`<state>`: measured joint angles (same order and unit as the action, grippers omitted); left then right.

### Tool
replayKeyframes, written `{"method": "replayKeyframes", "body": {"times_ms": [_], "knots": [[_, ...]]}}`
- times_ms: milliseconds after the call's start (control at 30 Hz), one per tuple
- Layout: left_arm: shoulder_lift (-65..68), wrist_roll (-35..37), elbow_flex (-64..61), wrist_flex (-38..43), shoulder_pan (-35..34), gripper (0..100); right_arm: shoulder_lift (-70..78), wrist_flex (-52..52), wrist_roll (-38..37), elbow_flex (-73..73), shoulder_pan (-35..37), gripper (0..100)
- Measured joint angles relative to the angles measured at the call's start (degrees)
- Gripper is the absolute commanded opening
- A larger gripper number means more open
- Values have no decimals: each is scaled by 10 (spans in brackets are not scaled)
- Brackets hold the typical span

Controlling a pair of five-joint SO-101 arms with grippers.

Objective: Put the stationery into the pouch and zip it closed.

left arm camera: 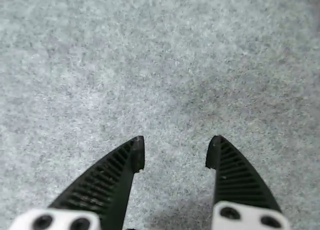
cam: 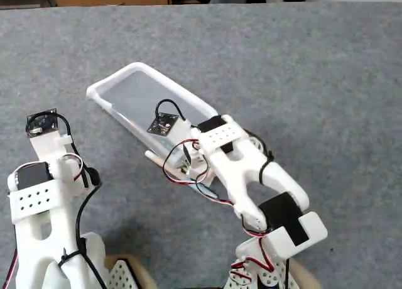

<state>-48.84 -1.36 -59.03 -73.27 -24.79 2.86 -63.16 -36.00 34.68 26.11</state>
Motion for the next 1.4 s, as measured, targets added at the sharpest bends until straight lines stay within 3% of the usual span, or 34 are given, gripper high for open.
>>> {"method": "replayKeyframes", "body": {"times_ms": [333, 633, 933, 1167, 1400], "knots": [[0, 0, 0, 0, 0, 236, -23, 6, 0, 0, 0, 60], [0, 1, 0, -4, 0, 236, -235, -63, 0, 0, 47, 14], [0, 1, 87, -81, 0, 236, -409, -120, 0, 1, 63, 14], [-16, 1, 162, -147, 95, 237, -464, -129, 0, 1, 63, 14], [-98, 1, 139, -148, 113, 237, -457, -124, 0, 77, 66, 14]]}}
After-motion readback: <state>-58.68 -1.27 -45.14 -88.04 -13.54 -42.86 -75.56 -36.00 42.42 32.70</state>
